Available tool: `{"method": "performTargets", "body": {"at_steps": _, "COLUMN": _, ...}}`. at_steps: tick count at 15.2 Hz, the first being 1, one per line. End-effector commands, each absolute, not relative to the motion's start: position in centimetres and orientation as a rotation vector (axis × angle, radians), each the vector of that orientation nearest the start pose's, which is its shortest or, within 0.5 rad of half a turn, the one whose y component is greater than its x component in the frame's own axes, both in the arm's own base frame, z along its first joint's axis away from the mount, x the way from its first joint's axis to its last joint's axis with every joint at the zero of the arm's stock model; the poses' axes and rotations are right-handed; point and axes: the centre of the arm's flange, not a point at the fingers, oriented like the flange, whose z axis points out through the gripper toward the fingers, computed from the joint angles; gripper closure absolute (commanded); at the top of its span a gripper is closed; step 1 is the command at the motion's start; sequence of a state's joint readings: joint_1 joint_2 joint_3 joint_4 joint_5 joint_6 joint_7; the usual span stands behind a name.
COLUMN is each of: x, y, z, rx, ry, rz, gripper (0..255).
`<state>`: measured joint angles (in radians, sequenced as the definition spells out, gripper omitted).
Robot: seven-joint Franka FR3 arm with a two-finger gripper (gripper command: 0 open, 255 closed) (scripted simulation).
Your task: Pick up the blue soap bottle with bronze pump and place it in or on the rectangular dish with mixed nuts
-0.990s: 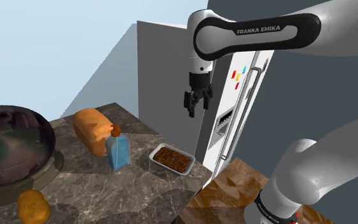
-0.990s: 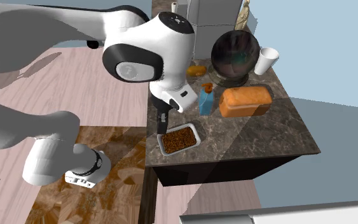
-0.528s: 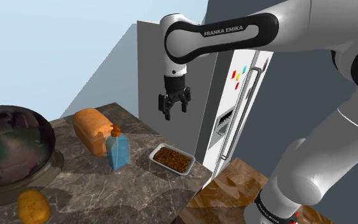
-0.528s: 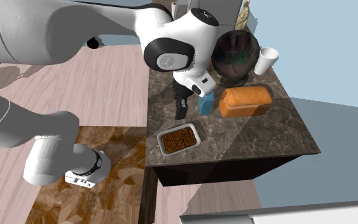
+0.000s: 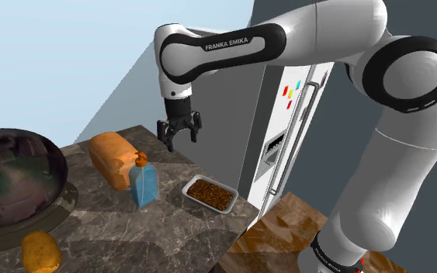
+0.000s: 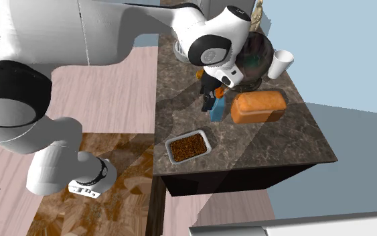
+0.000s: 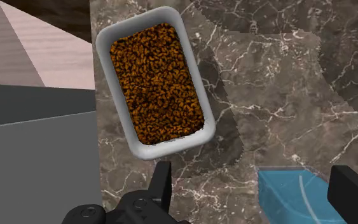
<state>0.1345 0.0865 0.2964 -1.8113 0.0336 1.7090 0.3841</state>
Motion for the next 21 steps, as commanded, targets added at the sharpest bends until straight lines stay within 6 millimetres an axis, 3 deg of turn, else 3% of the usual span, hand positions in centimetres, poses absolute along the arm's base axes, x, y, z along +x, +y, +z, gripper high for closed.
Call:
{"method": "performTargets", "body": {"at_steps": 1, "x": 53.3, "y": 25.4, "z": 47.1, "rx": -3.142, "ry": -0.059, "rz": 0.307, "gripper": 0}}
{"method": "performTargets", "body": {"at_steps": 10, "x": 60.7, "y": 33.9, "z": 44.6, "rx": -3.126, "ry": -0.047, "rz": 0.316, "gripper": 0}}
{"method": "performTargets", "body": {"at_steps": 17, "x": 60.0, "y": 33.8, "z": 41.0, "rx": -3.126, "ry": -0.047, "rz": 0.316, "gripper": 0}}
{"method": "performTargets", "body": {"at_steps": 21, "x": 59.9, "y": 33.8, "z": 40.7, "rx": -3.126, "ry": -0.047, "rz": 0.316, "gripper": 0}}
